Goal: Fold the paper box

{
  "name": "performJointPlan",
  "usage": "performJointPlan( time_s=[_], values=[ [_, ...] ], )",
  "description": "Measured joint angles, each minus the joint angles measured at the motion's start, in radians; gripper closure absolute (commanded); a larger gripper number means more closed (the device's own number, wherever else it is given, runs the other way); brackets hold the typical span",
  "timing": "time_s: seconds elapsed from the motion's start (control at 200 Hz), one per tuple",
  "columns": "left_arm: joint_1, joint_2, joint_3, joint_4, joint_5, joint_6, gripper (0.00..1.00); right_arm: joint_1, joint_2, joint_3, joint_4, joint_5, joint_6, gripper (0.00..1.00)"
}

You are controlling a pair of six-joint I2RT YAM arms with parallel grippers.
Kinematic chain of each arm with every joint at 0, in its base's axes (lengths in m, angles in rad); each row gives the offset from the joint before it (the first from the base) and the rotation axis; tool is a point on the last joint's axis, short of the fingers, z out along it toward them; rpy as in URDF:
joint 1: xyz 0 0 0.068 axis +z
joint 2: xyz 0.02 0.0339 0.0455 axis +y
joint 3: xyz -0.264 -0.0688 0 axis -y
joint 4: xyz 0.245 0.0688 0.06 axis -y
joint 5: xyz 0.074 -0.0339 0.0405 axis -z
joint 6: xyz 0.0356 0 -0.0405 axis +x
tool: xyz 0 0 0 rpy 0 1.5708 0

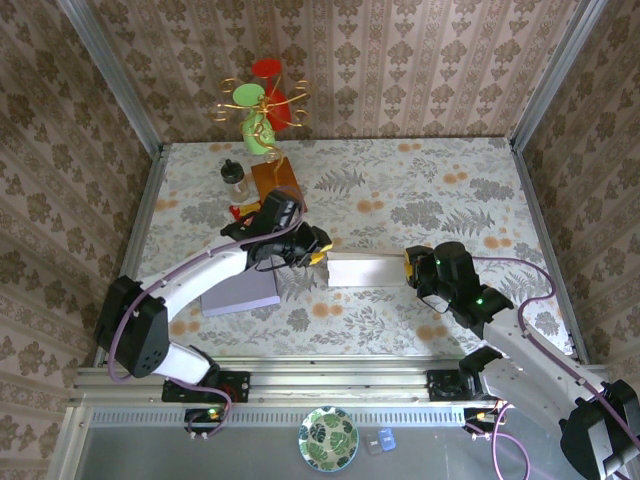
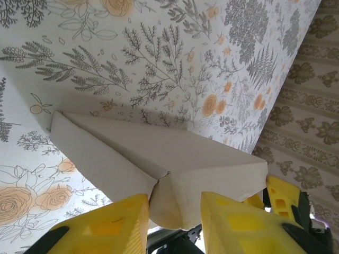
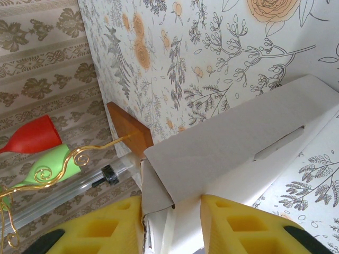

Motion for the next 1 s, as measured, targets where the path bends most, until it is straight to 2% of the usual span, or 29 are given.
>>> performJointPlan(
  time_s=[0.615, 1.0],
  values=[
    [-0.006, -0.047, -0.117, 0.106, 0.011, -0.013, 0.71, 0.0, 0.009, 0.0, 0.002, -0.01, -0.004, 0.67],
    [-0.003, -0.097, -0.259, 0.309, 0.015, -0.071, 0.8, -0.002, 0.009, 0.0, -0.001, -0.018, -0.008, 0.72]
  ],
)
